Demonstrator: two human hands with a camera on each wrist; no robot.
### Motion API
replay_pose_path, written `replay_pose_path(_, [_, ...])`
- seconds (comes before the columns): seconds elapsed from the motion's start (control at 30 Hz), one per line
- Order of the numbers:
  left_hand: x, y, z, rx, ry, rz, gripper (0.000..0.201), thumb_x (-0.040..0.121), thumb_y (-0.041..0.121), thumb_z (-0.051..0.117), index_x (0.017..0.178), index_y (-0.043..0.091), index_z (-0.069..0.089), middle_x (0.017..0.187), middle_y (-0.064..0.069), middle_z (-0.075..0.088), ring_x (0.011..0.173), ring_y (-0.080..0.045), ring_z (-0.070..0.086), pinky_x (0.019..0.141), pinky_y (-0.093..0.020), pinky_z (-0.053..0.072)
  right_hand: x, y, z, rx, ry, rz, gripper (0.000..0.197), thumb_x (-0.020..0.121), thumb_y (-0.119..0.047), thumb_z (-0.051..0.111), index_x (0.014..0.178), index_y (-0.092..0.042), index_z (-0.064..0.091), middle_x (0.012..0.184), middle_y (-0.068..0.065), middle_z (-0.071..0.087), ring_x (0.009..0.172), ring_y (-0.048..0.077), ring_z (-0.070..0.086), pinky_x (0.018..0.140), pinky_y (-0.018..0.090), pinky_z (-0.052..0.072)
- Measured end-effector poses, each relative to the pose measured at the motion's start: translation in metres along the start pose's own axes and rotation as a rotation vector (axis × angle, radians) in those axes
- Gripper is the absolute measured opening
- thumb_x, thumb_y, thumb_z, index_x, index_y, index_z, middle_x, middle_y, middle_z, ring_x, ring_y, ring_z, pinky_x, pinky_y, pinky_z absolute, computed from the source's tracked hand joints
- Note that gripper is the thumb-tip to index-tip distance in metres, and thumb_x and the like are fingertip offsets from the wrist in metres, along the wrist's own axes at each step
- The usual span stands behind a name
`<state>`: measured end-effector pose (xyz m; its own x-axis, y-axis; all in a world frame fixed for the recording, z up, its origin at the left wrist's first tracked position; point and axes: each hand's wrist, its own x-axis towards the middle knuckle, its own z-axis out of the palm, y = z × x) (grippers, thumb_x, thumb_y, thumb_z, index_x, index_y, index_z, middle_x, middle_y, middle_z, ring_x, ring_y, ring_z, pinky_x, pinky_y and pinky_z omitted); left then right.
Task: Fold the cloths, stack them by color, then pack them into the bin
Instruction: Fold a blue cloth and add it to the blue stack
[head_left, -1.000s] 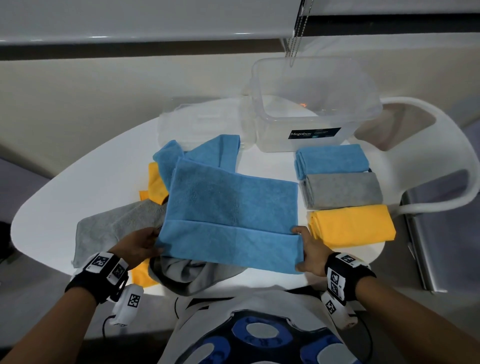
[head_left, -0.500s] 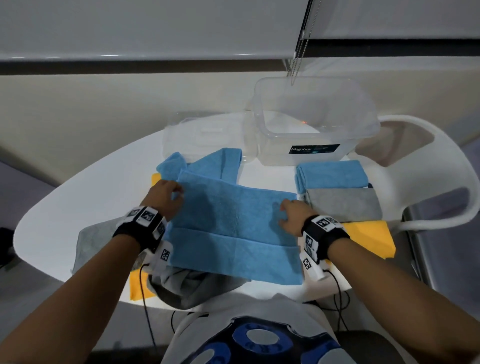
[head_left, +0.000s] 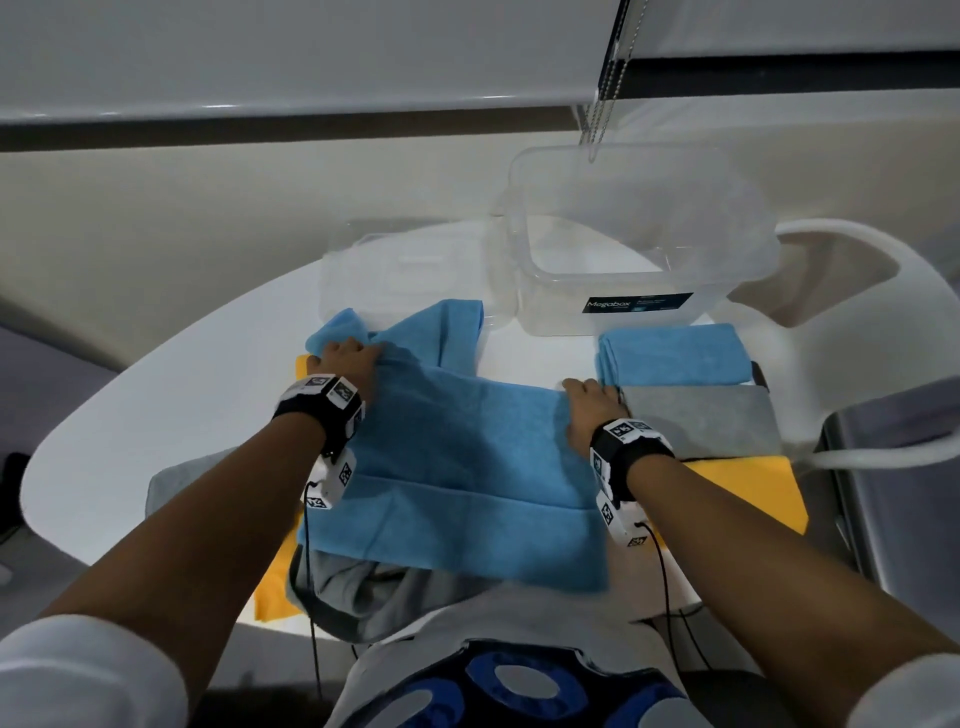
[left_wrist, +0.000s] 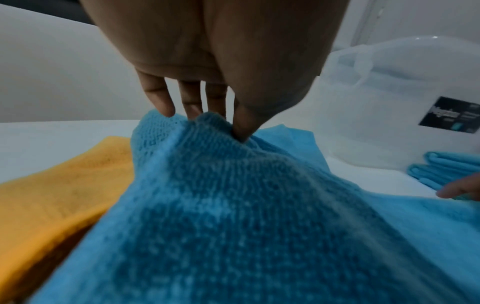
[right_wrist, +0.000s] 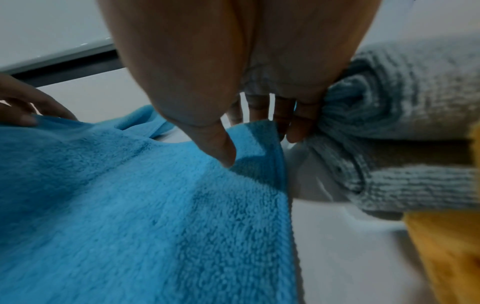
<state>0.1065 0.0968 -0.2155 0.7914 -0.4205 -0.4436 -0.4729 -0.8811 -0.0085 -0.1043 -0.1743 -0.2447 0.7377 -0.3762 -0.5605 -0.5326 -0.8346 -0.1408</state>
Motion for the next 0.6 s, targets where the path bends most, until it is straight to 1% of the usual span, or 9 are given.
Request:
replay_pose_path(0.07, [-0.002, 0.000, -0.005, 0.003, 0.047, 0.036, 0.041, 0.094, 0.026, 0.039, 0.134, 0.035, 0.047, 0.135, -0.002, 0.046, 0.128, -0.030, 0.036, 0.105, -0.049, 0.030, 0.001, 0.000, -0.002, 0.018, -0.003, 0.010, 0.059, 0.083, -0.019, 0.058, 0.137, -0.016, 0.035, 0.134, 0.014, 0.046, 0.125, 0.037, 0.041, 0.103, 0.044, 0.040])
replay_pose_path(0.17, [-0.008, -0.006, -0.012, -0.113, 0.136, 0.048, 0.029, 0.088, 0.021, 0.052, 0.114, 0.029, 0.062, 0.124, 0.000, 0.055, 0.120, -0.031, 0.042, 0.099, -0.048, 0.037, -0.003, 0.001, -0.003, 0.099, 0.079, -0.056, 0.033, 0.084, -0.015, 0.051, 0.117, -0.014, 0.047, 0.118, 0.014, 0.056, 0.111, 0.035, 0.052, 0.091, 0.039, 0.045])
replay_pose_path(0.27, [-0.025, -0.016, -0.012, -0.241, 0.263, 0.104, 0.018, 0.077, 0.013, 0.065, 0.090, 0.025, 0.067, 0.110, -0.001, 0.059, 0.110, -0.035, 0.046, 0.089, -0.045, 0.042, -0.016, 0.006, -0.006, 0.128, 0.170, -0.117, 0.018, 0.082, -0.009, 0.052, 0.098, -0.016, 0.051, 0.105, 0.010, 0.057, 0.099, 0.031, 0.055, 0.083, 0.036, 0.047])
replay_pose_path(0.33, [-0.040, -0.026, -0.010, -0.309, 0.340, 0.182, 0.018, 0.070, 0.006, 0.069, 0.079, 0.022, 0.066, 0.104, 0.000, 0.061, 0.101, -0.036, 0.049, 0.083, -0.045, 0.044, -0.027, 0.013, -0.005, 0.089, 0.191, -0.150, 0.017, 0.079, -0.004, 0.053, 0.089, -0.019, 0.051, 0.099, 0.006, 0.055, 0.097, 0.030, 0.053, 0.079, 0.035, 0.046])
replay_pose_path(0.4, [-0.056, -0.036, -0.003, -0.321, 0.391, 0.293, 0.015, 0.065, 0.009, 0.067, 0.073, 0.021, 0.066, 0.097, 0.000, 0.065, 0.091, -0.036, 0.052, 0.077, -0.045, 0.045, -0.039, 0.018, -0.001, -0.014, 0.163, -0.182, 0.019, 0.079, -0.003, 0.052, 0.087, -0.020, 0.055, 0.099, 0.006, 0.054, 0.097, 0.030, 0.052, 0.078, 0.035, 0.047])
replay_pose_path(0.47, [-0.069, -0.047, 0.009, -0.293, 0.405, 0.367, 0.013, 0.061, 0.013, 0.064, 0.070, 0.023, 0.067, 0.092, 0.000, 0.066, 0.082, -0.035, 0.054, 0.069, -0.044, 0.046, -0.049, 0.019, 0.004, -0.096, 0.085, -0.197, 0.021, 0.082, -0.003, 0.049, 0.090, -0.021, 0.056, 0.102, 0.006, 0.055, 0.099, 0.028, 0.054, 0.078, 0.034, 0.046])
replay_pose_path(0.53, [-0.078, -0.056, 0.020, -0.294, 0.376, 0.358, 0.019, 0.060, 0.008, 0.071, 0.070, 0.023, 0.069, 0.094, -0.003, 0.063, 0.078, -0.035, 0.054, 0.067, -0.044, 0.047, -0.057, 0.019, 0.010, -0.119, 0.016, -0.207, 0.022, 0.085, -0.004, 0.046, 0.091, -0.024, 0.054, 0.105, 0.006, 0.055, 0.100, 0.027, 0.056, 0.078, 0.032, 0.044])
replay_pose_path(0.6, [-0.085, -0.060, 0.031, -0.320, 0.366, 0.350, 0.026, 0.057, 0.000, 0.073, 0.070, 0.023, 0.070, 0.096, -0.007, 0.059, 0.078, -0.035, 0.054, 0.068, -0.045, 0.048, -0.063, 0.017, 0.016, -0.128, -0.015, -0.223, 0.023, 0.085, -0.006, 0.047, 0.092, -0.025, 0.059, 0.106, 0.005, 0.056, 0.100, 0.026, 0.057, 0.079, 0.031, 0.044])
